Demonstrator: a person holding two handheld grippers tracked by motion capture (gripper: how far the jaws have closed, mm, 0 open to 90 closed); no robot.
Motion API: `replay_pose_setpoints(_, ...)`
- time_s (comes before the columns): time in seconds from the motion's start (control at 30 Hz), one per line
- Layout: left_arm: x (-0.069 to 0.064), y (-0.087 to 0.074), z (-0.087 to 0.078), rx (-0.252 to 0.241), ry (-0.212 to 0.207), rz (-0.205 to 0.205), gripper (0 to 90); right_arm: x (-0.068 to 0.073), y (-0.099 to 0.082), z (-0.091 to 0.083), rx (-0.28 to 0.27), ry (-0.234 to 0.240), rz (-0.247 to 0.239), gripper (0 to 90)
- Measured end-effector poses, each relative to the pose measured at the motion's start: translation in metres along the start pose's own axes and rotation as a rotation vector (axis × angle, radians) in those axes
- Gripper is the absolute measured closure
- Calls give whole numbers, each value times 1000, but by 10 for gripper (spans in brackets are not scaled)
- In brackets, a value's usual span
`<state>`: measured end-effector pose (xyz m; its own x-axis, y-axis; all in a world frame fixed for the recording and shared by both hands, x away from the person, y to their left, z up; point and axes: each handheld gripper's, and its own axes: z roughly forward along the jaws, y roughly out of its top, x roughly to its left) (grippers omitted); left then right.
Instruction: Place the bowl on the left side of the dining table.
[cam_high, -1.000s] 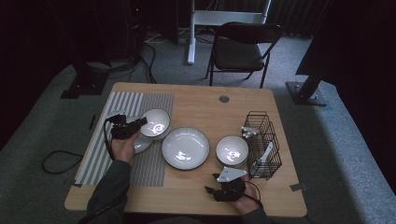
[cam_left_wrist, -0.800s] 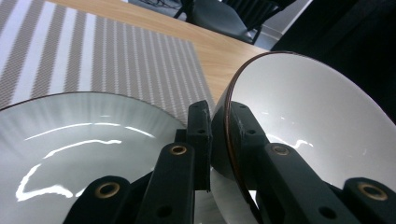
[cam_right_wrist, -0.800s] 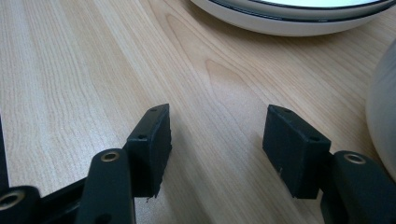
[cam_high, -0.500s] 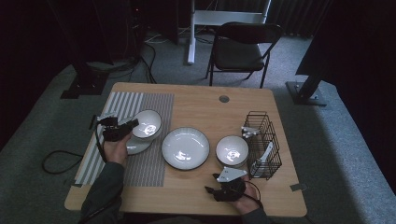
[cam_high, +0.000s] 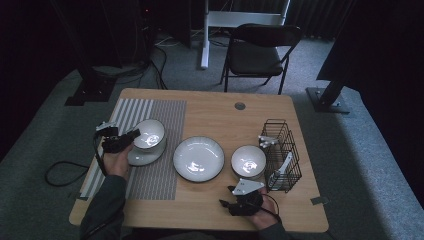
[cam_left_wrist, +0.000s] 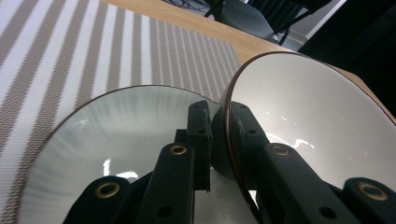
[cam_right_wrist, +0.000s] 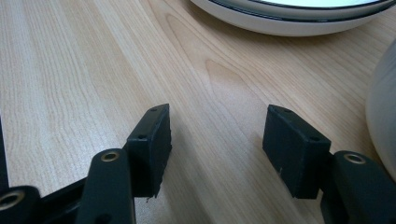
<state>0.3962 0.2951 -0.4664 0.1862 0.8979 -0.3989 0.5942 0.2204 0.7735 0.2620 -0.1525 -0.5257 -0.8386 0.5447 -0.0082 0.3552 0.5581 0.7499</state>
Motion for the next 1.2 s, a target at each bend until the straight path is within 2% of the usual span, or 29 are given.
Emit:
replay_pose_setpoints(0.4,17,-6,-2,13,48,-19,812,0,0,0,1,-1,2,411)
replay_pose_setpoints(1.2,36,-12,-2,25,112,-41,809,0,0,0,1,-1,2,412)
